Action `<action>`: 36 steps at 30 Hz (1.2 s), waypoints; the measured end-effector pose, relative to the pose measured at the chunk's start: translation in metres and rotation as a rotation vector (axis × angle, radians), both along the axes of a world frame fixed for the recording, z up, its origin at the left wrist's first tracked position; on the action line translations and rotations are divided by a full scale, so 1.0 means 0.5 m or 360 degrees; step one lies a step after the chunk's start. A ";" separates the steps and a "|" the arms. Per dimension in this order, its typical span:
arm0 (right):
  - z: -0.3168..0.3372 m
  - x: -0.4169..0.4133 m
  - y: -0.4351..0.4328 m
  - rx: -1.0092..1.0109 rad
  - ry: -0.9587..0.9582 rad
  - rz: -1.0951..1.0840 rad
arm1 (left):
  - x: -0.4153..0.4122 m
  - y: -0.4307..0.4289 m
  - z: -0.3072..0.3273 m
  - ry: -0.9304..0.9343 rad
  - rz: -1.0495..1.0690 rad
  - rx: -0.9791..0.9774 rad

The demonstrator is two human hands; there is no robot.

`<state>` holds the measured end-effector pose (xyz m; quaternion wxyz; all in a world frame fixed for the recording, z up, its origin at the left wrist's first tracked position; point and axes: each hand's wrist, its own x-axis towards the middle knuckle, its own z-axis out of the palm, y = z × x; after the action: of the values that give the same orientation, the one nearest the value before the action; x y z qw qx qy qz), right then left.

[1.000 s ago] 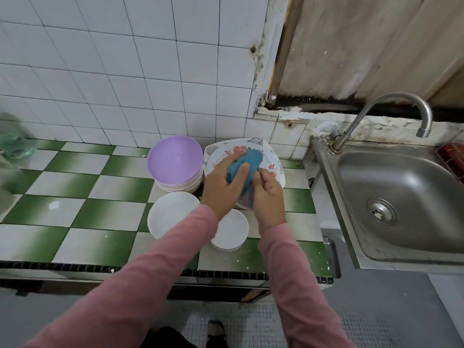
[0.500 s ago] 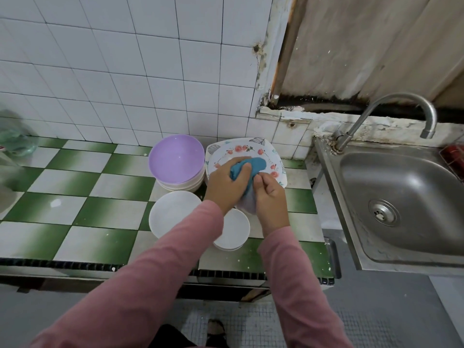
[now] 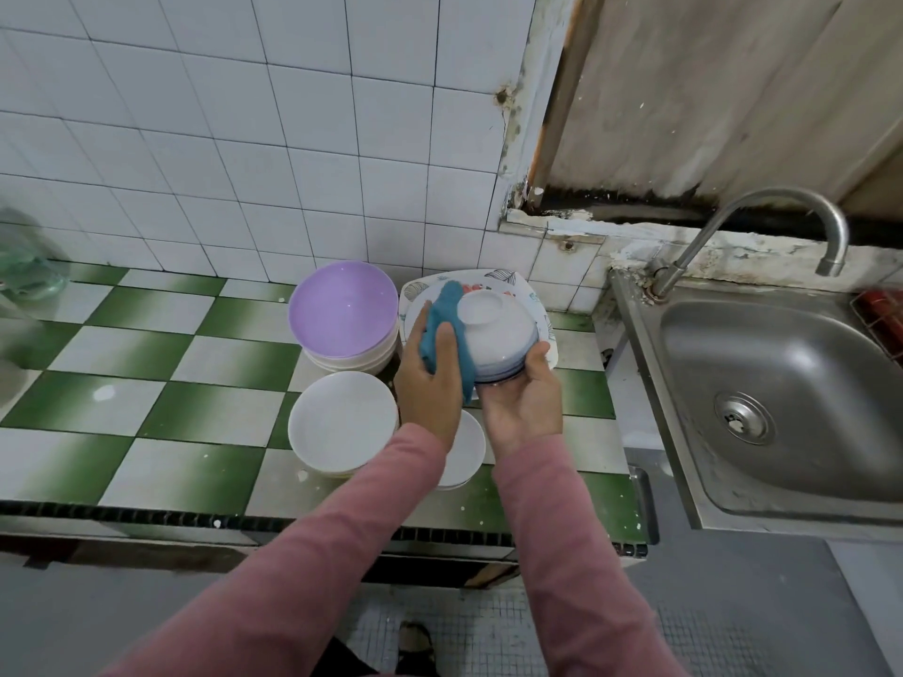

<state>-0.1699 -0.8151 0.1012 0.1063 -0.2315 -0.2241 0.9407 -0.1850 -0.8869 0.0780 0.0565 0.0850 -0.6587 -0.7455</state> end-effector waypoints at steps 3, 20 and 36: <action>-0.004 -0.004 -0.012 0.0022 -0.0003 -0.0023 | 0.016 -0.006 -0.021 0.0368 -0.0147 -0.0296; 0.002 0.032 0.045 0.1214 0.0034 0.0376 | -0.089 -0.070 0.053 -0.0240 -0.0626 -0.0426; -0.002 0.013 0.006 -0.0054 0.0089 0.0092 | -0.014 -0.038 -0.011 0.0300 -0.0232 -0.0087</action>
<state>-0.1633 -0.8120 0.1001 0.0815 -0.2003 -0.2118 0.9531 -0.1922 -0.9060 0.0723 0.0661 -0.0350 -0.6750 -0.7340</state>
